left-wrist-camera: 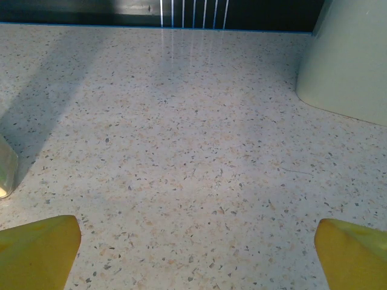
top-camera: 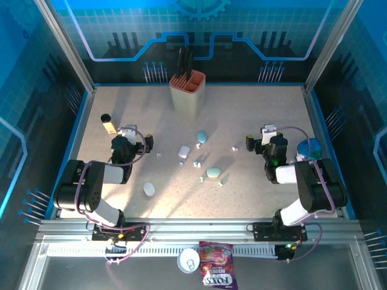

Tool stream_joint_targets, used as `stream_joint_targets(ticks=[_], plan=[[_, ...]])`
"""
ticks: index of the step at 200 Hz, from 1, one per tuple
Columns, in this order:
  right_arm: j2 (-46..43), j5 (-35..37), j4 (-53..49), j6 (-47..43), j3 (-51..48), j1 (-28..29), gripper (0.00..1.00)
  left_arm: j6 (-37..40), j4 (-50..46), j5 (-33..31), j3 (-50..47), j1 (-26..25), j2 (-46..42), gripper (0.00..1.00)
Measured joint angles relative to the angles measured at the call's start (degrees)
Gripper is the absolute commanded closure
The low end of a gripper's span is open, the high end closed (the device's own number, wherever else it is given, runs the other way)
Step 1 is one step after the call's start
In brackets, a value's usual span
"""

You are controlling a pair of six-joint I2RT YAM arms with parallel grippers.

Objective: Insert wireless bluetooth earbuds into charging case

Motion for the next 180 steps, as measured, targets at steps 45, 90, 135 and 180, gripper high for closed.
stream_joint_targets(ticks=[45,90,135,180], plan=[[0.0,0.0,0.0,0.0,0.0,0.0,0.00,0.0,0.0,0.0,0.0,0.0,0.0,0.01],[0.0,0.0,0.0,0.0,0.0,0.0,0.00,0.0,0.0,0.0,0.0,0.0,0.0,0.01],[0.0,0.0,0.0,0.0,0.0,0.0,0.00,-0.7,0.1,-2.4,0.0,0.0,0.0,0.01],[0.0,0.0,0.0,0.0,0.0,0.0,0.00,-1.3,0.2,-4.0,0.0,0.0,0.0,0.01]])
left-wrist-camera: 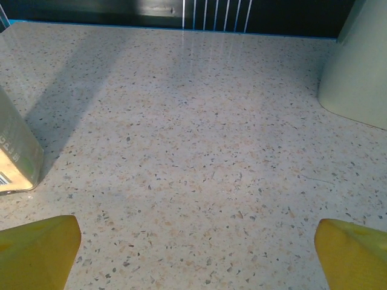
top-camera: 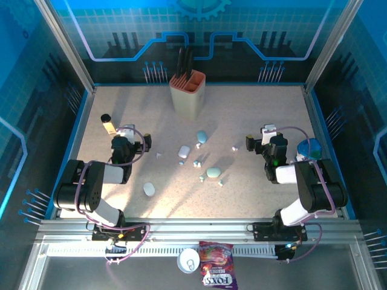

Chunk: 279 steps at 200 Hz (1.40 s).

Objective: Insert wireless bluetooth earbuds into charging case

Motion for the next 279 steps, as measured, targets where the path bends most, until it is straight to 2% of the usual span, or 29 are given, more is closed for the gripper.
stream_joint_targets(ticks=[34,70,94,118,153,192,216,242,279], plan=[[-0.8,0.0,-0.6,0.0,0.0,0.0,0.00,0.0,-1.4,-3.5,-0.1,-0.8,-2.0,0.01],[-11.1,0.4,-6.9,-0.4,0.1,0.5,0.00,0.2,-9.4,-11.6,0.7,-6.1,-13.8,0.01],[-18.6,0.3,-15.2,-0.3,2.8,2.6,0.00,-3.1,-22.9,-16.9,5.7,-10.3,-22.2,0.01],[-22.8,-0.6,-24.3,1.2,6.8,5.7,0.00,-11.6,-38.2,-20.3,11.7,-13.6,-28.5,0.01],[-26.8,-2.2,-38.0,3.3,10.8,16.1,0.00,-27.3,-65.4,-22.8,19.5,-18.5,-32.0,0.01],[-29.3,-5.0,-47.8,6.4,11.9,28.6,0.00,-41.9,-89.3,-21.8,21.6,-25.1,-33.3,0.01],[-29.6,-6.3,-50.8,8.9,11.9,35.1,0.00,-49.7,-99.5,-19.3,21.6,-27.8,-34.9,0.01],[-28.4,-7.8,-52.1,11.4,12.0,39.2,0.00,-55.4,-105.7,-14.7,21.6,-29.6,-34.2,0.04],[-23.1,-9.1,-52.6,12.8,13.0,41.7,0.00,-58.5,-105.4,-6.5,18.9,-32.0,-28.0,0.11]])
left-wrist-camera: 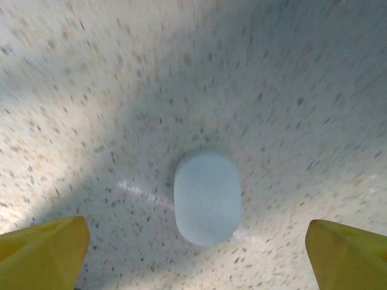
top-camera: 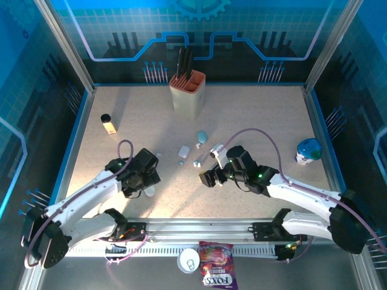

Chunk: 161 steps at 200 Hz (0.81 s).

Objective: Insert wireless bluetooth earbuds into charging case

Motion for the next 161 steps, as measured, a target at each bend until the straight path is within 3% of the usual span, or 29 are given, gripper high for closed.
stream_joint_targets(ticks=[37,79,161], plan=[[3.4,-0.3,0.7,0.2,1.6,1.0,0.00,-1.5,4.3,5.4,-1.9,-2.0,5.8,0.21],[4.8,-0.5,2.7,2.1,1.6,1.9,0.00,-1.9,9.1,7.1,-3.4,-2.2,8.5,0.31],[4.2,0.3,2.8,3.4,0.6,3.4,0.00,-1.6,11.9,7.3,-4.5,-2.2,13.5,0.33]])
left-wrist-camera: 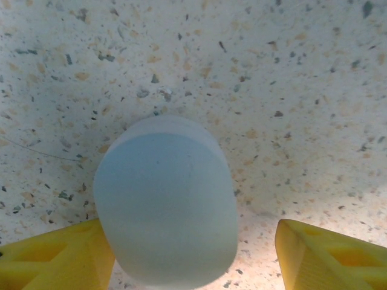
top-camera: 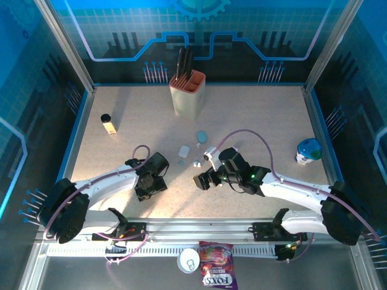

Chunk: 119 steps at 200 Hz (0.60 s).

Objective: Insert wireless bluetooth earbuds into charging case

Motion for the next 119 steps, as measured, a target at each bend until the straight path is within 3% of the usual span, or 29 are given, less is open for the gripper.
stream_joint_targets(ticks=[31,119], plan=[[0.0,0.0,0.1,0.2,-0.2,0.0,0.00,0.3,0.3,-0.1,-0.1,0.1,1.0,0.44],[0.0,0.5,0.1,1.8,-0.7,0.0,0.00,0.5,1.2,0.0,-0.9,1.8,1.1,0.50]])
